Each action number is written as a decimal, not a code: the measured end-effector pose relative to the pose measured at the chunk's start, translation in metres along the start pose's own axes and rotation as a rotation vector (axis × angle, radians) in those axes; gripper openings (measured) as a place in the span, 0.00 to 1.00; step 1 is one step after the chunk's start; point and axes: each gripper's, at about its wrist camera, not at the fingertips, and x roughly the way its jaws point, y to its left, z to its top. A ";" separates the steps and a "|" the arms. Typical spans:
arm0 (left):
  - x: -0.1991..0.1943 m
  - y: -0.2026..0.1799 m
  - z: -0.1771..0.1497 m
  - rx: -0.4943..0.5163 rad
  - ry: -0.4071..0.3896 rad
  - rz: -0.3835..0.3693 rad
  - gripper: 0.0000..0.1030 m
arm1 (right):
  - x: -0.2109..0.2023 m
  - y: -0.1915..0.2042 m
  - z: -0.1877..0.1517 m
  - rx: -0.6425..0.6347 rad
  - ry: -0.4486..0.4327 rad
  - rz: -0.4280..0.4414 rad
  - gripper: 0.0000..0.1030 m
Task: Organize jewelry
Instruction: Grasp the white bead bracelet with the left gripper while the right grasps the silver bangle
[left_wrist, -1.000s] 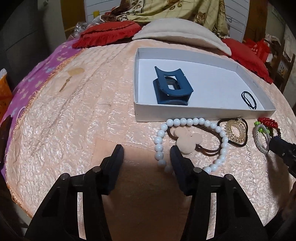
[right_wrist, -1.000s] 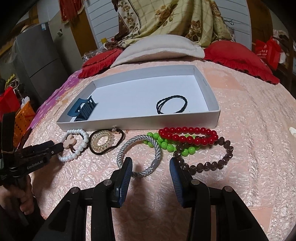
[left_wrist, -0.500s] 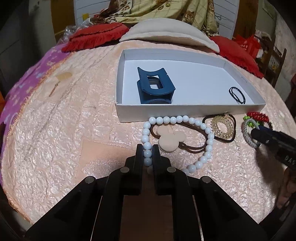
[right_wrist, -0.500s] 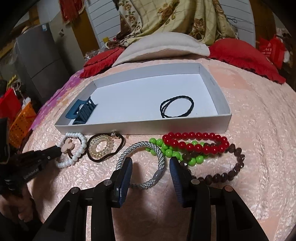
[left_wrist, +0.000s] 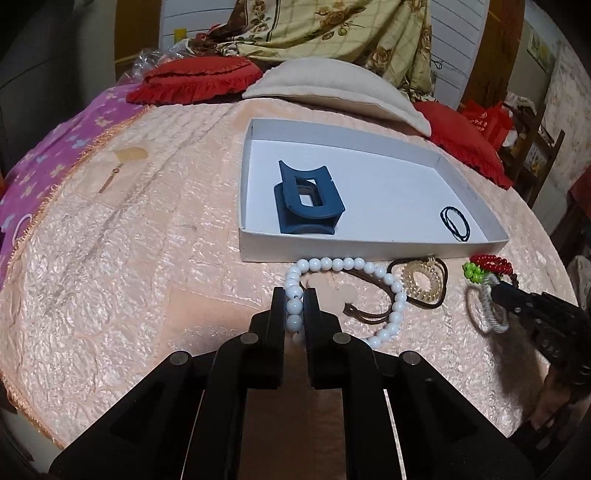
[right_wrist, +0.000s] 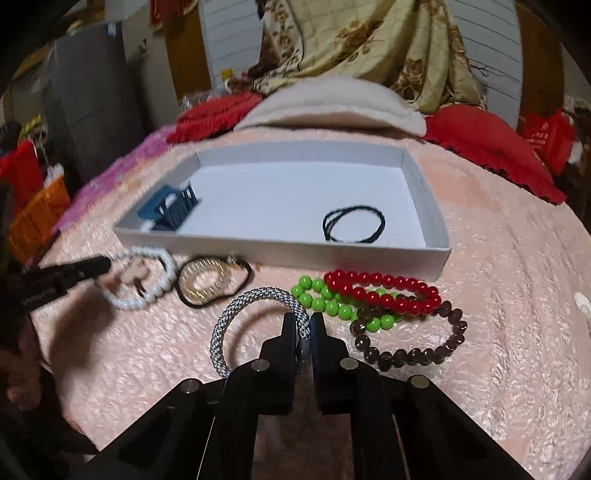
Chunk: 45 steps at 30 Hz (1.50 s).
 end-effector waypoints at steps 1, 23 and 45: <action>0.000 0.001 0.000 -0.003 0.001 -0.003 0.08 | -0.003 -0.001 0.000 0.011 -0.008 0.008 0.07; -0.015 -0.003 0.003 0.000 -0.067 -0.047 0.07 | -0.009 0.008 0.000 0.007 -0.046 -0.009 0.07; -0.014 -0.007 0.002 0.014 -0.069 -0.029 0.07 | -0.007 0.007 0.000 0.023 -0.044 -0.018 0.07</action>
